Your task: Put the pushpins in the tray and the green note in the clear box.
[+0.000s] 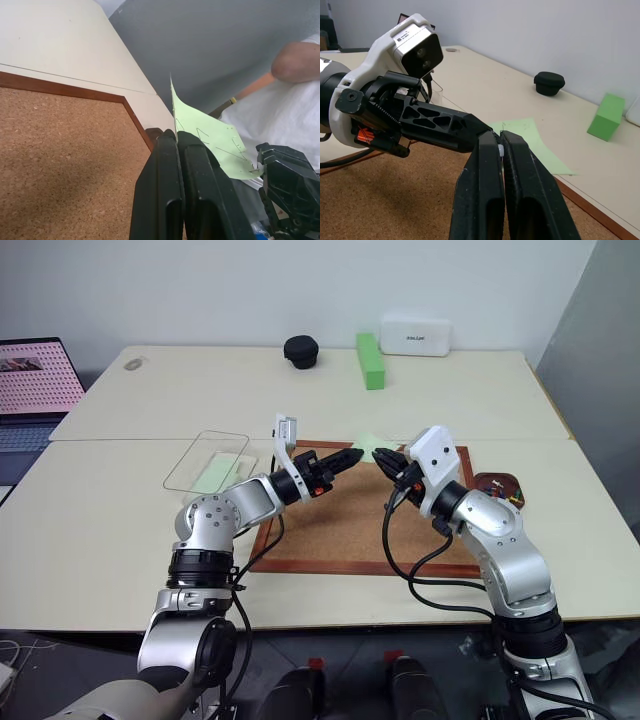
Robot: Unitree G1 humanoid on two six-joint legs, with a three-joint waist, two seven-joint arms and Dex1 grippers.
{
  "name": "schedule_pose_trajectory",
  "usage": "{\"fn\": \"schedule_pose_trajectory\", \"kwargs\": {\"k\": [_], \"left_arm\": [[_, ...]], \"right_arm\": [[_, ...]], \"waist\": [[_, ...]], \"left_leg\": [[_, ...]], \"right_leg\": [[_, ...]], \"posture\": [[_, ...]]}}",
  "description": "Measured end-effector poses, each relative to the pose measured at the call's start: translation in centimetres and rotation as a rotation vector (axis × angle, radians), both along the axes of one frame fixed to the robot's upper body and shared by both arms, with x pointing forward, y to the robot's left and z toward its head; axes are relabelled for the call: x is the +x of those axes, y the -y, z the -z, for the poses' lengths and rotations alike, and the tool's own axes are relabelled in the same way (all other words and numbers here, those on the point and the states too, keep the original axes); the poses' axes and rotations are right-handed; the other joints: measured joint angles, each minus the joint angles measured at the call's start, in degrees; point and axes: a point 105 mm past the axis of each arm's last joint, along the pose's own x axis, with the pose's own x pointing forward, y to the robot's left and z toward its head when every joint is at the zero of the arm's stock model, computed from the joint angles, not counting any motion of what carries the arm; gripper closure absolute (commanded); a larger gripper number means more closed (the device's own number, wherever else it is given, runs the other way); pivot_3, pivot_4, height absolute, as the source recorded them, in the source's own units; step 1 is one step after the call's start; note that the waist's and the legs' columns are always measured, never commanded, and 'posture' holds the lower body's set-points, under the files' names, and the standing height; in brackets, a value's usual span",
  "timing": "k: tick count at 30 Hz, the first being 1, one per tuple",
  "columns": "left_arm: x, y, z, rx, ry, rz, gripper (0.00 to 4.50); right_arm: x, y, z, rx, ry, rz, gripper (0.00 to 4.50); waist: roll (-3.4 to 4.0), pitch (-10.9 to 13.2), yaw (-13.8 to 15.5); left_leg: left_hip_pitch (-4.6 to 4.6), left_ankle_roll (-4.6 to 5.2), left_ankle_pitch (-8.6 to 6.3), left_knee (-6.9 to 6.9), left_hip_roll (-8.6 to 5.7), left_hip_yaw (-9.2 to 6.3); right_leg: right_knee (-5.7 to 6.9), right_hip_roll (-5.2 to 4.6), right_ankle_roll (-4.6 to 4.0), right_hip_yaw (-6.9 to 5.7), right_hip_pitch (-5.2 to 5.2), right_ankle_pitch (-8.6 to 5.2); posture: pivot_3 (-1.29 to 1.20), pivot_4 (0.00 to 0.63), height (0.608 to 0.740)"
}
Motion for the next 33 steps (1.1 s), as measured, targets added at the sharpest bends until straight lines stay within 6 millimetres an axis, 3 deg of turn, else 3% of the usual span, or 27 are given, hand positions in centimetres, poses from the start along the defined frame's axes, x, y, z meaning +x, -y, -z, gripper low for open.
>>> {"fn": "schedule_pose_trajectory", "kwargs": {"k": [4, 7, 19, 27, 33], "left_arm": [[0.2, -0.1, 0.1, 0.012, 0.004, -0.012, 4.45], [0.5, -0.5, 0.2, -0.005, -0.011, -0.026, 3.98], [0.5, -1.7, -1.8, -0.248, -0.132, -0.026, 1.68], [0.2, -3.3, -1.7, -0.448, -0.333, -0.031, 0.12], [-1.4, -1.2, -1.9, -0.512, -0.414, 0.091, 0.04]], "right_arm": [[0.0, 0.2, 0.1, -0.008, -0.004, 0.007, 4.5], [0.1, 0.6, 0.1, -0.013, -0.003, 0.02, 4.5], [0.2, 0.9, -0.1, -0.013, 0.011, 0.034, 4.5], [-0.1, 1.1, -1.4, -0.035, 0.137, 0.039, 4.5], [-0.7, 0.4, -2.4, -0.059, 0.233, -0.001, 4.5]], "waist": [[0.0, 0.0, 0.0], [0.0, 0.0, 0.0], [0.0, 0.0, -0.1], [-0.03, 0.0, 0.0], [-0.03, 0.0, 0.2]], "left_leg": [[-0.01, 0.0, 0.0, 0.0, 0.0, 0.0], [0.0, 0.0, 0.0, 0.0, 0.0, 0.0], [-0.06, 0.0, 0.0, 0.01, 0.02, -0.01], [-0.1, 0.0, 0.0, 0.02, 0.0, -0.02], [-0.09, -0.02, 0.01, 0.02, -0.01, -0.02]], "right_leg": [[0.0, 0.0, 0.0, 0.0, 0.0, 0.0], [0.0, 0.0, 0.0, 0.0, -0.01, 0.0], [0.02, 0.0, 0.01, -0.01, -0.07, 0.0], [0.01, -0.01, 0.02, -0.01, -0.08, 0.01], [0.01, -0.03, 0.03, -0.01, -0.07, 0.01]], "posture": [[0.0, 0.15, 0.74], [0.0, 0.15, 0.74], [0.0, 0.15, 0.74], [0.0, 0.15, 0.74], [0.0, 0.15, 0.74]]}}
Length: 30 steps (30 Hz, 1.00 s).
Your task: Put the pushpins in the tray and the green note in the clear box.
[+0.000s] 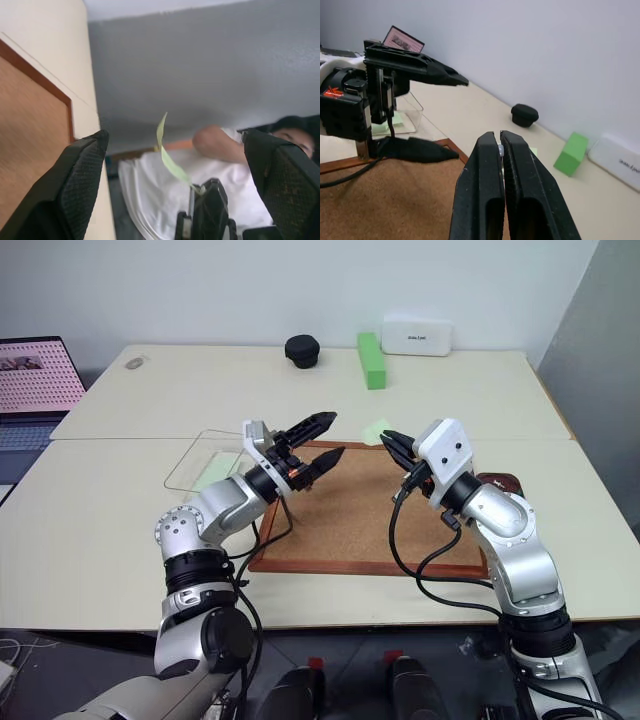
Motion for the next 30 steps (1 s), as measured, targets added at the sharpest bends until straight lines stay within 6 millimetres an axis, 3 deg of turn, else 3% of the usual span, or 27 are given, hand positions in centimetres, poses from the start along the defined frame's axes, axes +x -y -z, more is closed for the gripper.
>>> {"fn": "schedule_pose_trajectory", "kwargs": {"k": [5, 12, 19, 30], "left_arm": [[-0.7, 1.7, -0.2, -0.033, -0.029, 0.064, 0.04], [-1.1, 2.4, -0.6, -0.048, -0.032, 0.086, 0.04], [-1.1, 2.5, -0.2, -0.029, -0.034, 0.067, 1.22], [-1.0, 2.0, -0.3, -0.038, -0.02, 0.052, 3.56]], "right_arm": [[-0.6, -1.4, 0.3, -0.044, 0.034, -0.054, 4.5], [-1.2, -2.5, 0.5, -0.06, 0.052, -0.103, 4.5], [-1.5, -2.7, 0.5, -0.069, 0.065, -0.116, 4.5], [-1.6, -2.7, 0.5, -0.071, 0.073, -0.117, 4.5]], "waist": [[0.0, 0.0, -0.1], [0.0, 0.0, 0.0], [0.0, 0.0, 0.0], [0.0, 0.0, 0.0]], "left_leg": [[0.03, -0.01, 0.01, 0.0, 0.0, 0.01], [0.01, -0.02, 0.01, 0.0, -0.02, 0.02], [0.02, -0.02, 0.01, 0.0, -0.01, 0.02], [0.01, -0.01, 0.01, 0.0, -0.01, 0.02]], "right_leg": [[0.02, 0.02, 0.0, 0.01, 0.0, 0.0], [0.0, 0.0, -0.01, 0.02, 0.0, 0.0], [0.0, 0.01, -0.01, 0.02, 0.0, 0.0], [0.0, 0.01, -0.02, 0.02, 0.0, 0.0]], "posture": [[0.0, 0.15, 0.74], [0.0, 0.15, 0.74], [0.0, 0.15, 0.74], [0.0, 0.15, 0.74]]}}
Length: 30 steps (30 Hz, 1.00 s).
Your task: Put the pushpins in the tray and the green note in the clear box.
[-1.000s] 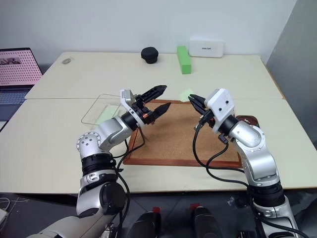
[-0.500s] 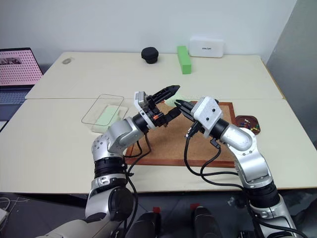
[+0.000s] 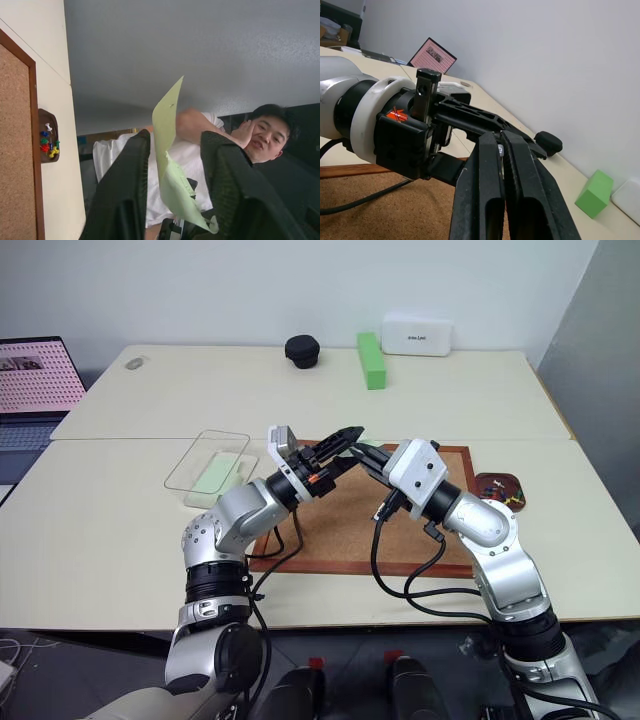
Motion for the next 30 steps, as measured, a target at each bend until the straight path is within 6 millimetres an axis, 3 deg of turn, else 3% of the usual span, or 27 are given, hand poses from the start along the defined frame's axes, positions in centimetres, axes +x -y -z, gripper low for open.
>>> {"fn": "schedule_pose_trajectory", "kwargs": {"k": [5, 20, 21, 26, 30], "left_arm": [[0.15, -0.41, -0.02, 0.015, 0.008, -0.013, 4.47], [0.02, -0.2, -0.31, 0.038, 0.042, -0.004, 4.47], [-0.03, -0.18, -0.37, 0.042, 0.047, -0.004, 4.5], [-0.33, 0.1, -0.58, 0.057, 0.067, 0.006, 4.5], [-0.37, 0.09, -0.57, 0.065, 0.073, 0.008, 4.5]], "right_arm": [[0.0, -0.01, 0.01, -0.002, 0.003, 0.002, 4.5], [0.15, -0.32, 0.24, 0.022, -0.032, 0.002, 4.5], [0.19, -0.31, 0.3, 0.023, -0.039, 0.003, 4.0], [0.28, -0.32, 0.45, 0.029, -0.06, 0.004, 2.91], [0.33, -0.3, 0.51, 0.028, -0.065, 0.007, 2.91]], "waist": [[0.0, 0.0, 0.0], [0.0, 0.0, 0.0], [0.0, 0.0, 0.0], [0.0, 0.0, 0.0], [0.0, 0.0, 0.0]], "left_leg": [[0.0, 0.0, 0.0, 0.0, 0.0, -0.01], [-0.01, 0.0, 0.0, 0.0, 0.0, -0.01], [0.0, 0.0, 0.0, 0.0, 0.0, -0.02], [-0.01, 0.0, 0.0, 0.0, 0.0, -0.01], [0.0, 0.0, 0.0, 0.0, 0.01, -0.01]], "right_leg": [[0.0, 0.0, 0.0, 0.0, 0.0, 0.0], [0.0, 0.0, 0.0, 0.0, 0.0, 0.0], [0.0, 0.0, -0.01, -0.01, 0.0, 0.0], [-0.01, 0.0, -0.01, 0.0, 0.0, 0.0], [0.0, 0.0, -0.01, 0.0, 0.0, 0.0]], "posture": [[0.0, 0.15, 0.74], [0.0, 0.15, 0.74], [0.0, 0.15, 0.74], [0.0, 0.15, 0.74], [0.0, 0.15, 0.74]]}}
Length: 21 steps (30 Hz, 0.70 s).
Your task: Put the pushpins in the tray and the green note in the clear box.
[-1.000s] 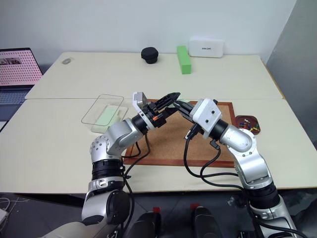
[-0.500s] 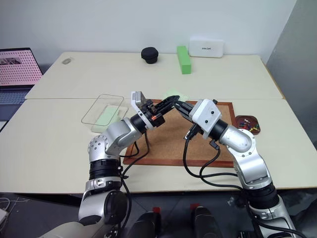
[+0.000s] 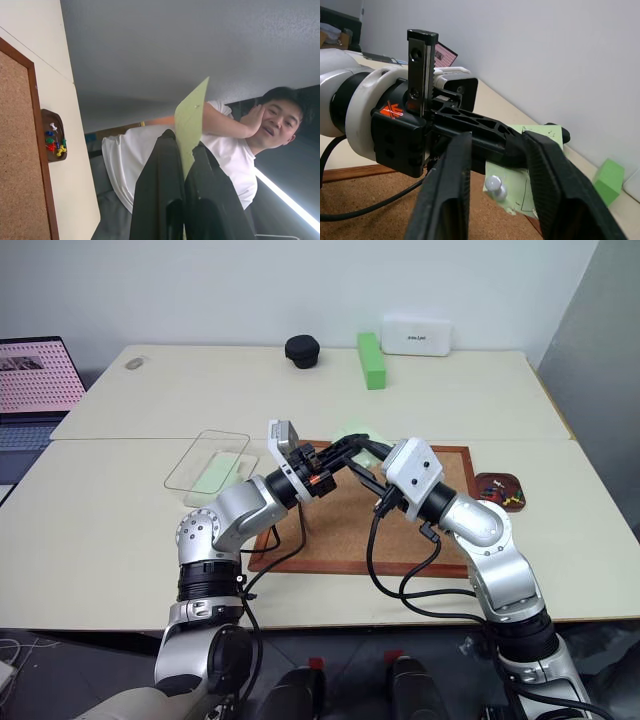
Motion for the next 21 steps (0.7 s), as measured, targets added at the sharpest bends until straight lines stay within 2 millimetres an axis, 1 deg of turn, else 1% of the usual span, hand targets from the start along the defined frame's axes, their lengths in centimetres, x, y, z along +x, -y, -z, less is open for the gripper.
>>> {"fn": "schedule_pose_trajectory", "kwargs": {"k": [7, 13, 16, 19, 20, 21], "left_arm": [[0.03, -0.25, -0.12, -0.002, 0.01, -0.003, 4.5], [0.06, -0.43, -0.08, 0.002, 0.011, -0.008, 4.5], [0.05, -0.46, 0.03, 0.002, 0.008, -0.008, 4.5], [0.04, -0.41, 0.05, 0.004, 0.008, -0.007, 4.5], [0.03, -0.38, 0.06, 0.005, 0.008, -0.006, 4.5], [0.02, -0.36, 0.06, 0.005, 0.008, -0.005, 4.5]], "right_arm": [[0.01, 0.03, 0.05, -0.001, -0.003, 0.001, 2.91], [-0.03, 0.35, 0.8, -0.008, -0.03, 0.008, 2.91], [-0.25, 0.3, 0.57, -0.005, -0.021, 0.003, 3.4], [-0.31, 0.38, 0.49, 0.001, -0.02, 0.003, 4.04], [-0.29, 0.44, 0.47, 0.002, -0.021, 0.005, 4.4], [-0.28, 0.47, 0.46, 0.003, -0.02, 0.006, 4.48]], "waist": [[0.0, 0.0, 0.0], [0.0, 0.0, 0.0], [0.0, 0.0, 0.0], [0.0, 0.0, 0.0], [0.0, 0.0, 0.0], [0.0, 0.0, 0.0]], "left_leg": [[-0.01, 0.0, 0.0, 0.0, 0.0, 0.0], [0.0, 0.0, 0.0, 0.0, 0.0, 0.0], [-0.01, 0.0, 0.0, 0.0, 0.0, 0.0], [-0.01, 0.0, 0.0, 0.0, 0.0, 0.0], [-0.01, 0.0, 0.0, 0.0, 0.0, 0.0], [-0.01, 0.0, 0.0, 0.0, 0.0, 0.0]], "right_leg": [[0.0, 0.0, 0.0, 0.0, 0.0, 0.0], [0.0, 0.0, 0.0, 0.0, 0.0, 0.0], [0.0, 0.0, 0.0, -0.01, 0.0, 0.0], [-0.01, 0.0, 0.0, 0.0, 0.0, 0.0], [0.0, 0.0, 0.0, 0.0, 0.0, 0.0], [0.0, 0.0, 0.0, 0.0, 0.0, 0.0]], "posture": [[0.0, 0.15, 0.74], [0.0, 0.15, 0.74], [0.0, 0.15, 0.74], [0.0, 0.15, 0.74], [0.0, 0.15, 0.74], [0.0, 0.15, 0.74]]}}
